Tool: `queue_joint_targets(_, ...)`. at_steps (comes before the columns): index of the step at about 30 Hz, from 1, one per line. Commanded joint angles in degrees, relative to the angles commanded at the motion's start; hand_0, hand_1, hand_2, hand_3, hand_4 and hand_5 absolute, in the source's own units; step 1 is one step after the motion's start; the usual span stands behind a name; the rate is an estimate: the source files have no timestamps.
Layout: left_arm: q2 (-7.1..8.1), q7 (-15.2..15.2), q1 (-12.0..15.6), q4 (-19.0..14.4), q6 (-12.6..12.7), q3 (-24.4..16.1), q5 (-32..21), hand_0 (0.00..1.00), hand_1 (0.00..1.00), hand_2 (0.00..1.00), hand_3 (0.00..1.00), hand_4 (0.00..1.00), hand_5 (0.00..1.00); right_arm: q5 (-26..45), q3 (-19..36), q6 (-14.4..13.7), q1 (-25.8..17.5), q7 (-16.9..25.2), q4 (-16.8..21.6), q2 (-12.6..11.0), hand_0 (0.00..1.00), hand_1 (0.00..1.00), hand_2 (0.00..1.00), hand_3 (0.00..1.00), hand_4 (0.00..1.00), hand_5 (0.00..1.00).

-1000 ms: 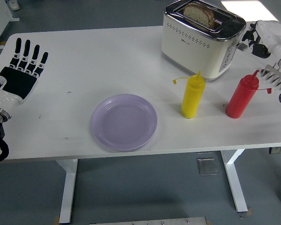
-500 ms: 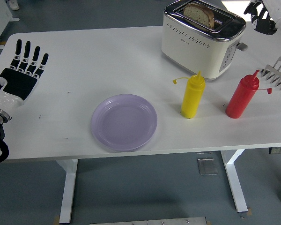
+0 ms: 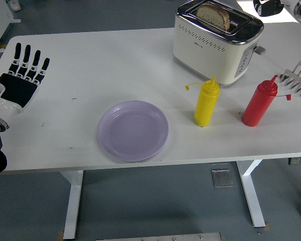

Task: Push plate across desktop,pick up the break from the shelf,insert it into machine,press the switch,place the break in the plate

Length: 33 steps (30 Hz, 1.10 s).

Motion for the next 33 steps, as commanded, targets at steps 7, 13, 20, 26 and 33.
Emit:
queue_joint_targets(7,0.38,0.07,-0.19,0.21,-0.05,0.58,-0.38,0.822,0.752,0.704,0.716,0.777,0.998,2.74,-4.79,3.12,7.36,-0.56,-6.32,4.03,0.541,0.698,0.722,0.754,0.549,0.013)
queue_joint_targets(13,0.70,0.08,-0.13,0.34,-0.05,1.00,-0.56,0.819,0.750,0.702,0.715,0.777,0.998,8.04,-7.46,2.76,11.67,-1.33,-11.35,7.73,0.554,0.710,0.735,0.761,0.570,0.043)
queue_joint_targets(20,1.13,0.07,-0.08,0.44,-0.03,1.64,-0.62,0.822,0.755,0.705,0.715,0.779,0.998,12.98,-11.37,1.43,14.98,-1.66,-17.84,11.72,0.595,0.735,0.768,0.782,0.727,0.247)
queue_joint_targets(26,1.41,0.05,0.01,0.56,-0.01,2.05,-0.64,0.823,0.756,0.705,0.714,0.781,0.998,15.09,-14.88,0.85,16.75,-2.04,-23.42,14.22,0.594,0.734,0.777,0.788,0.763,0.333)
queue_joint_targets(33,1.71,0.03,0.03,0.68,-0.01,2.45,-0.64,0.823,0.761,0.708,0.715,0.780,0.998,17.11,-18.00,0.20,18.04,-2.06,-27.82,16.55,0.584,0.732,0.776,0.790,0.784,0.398)
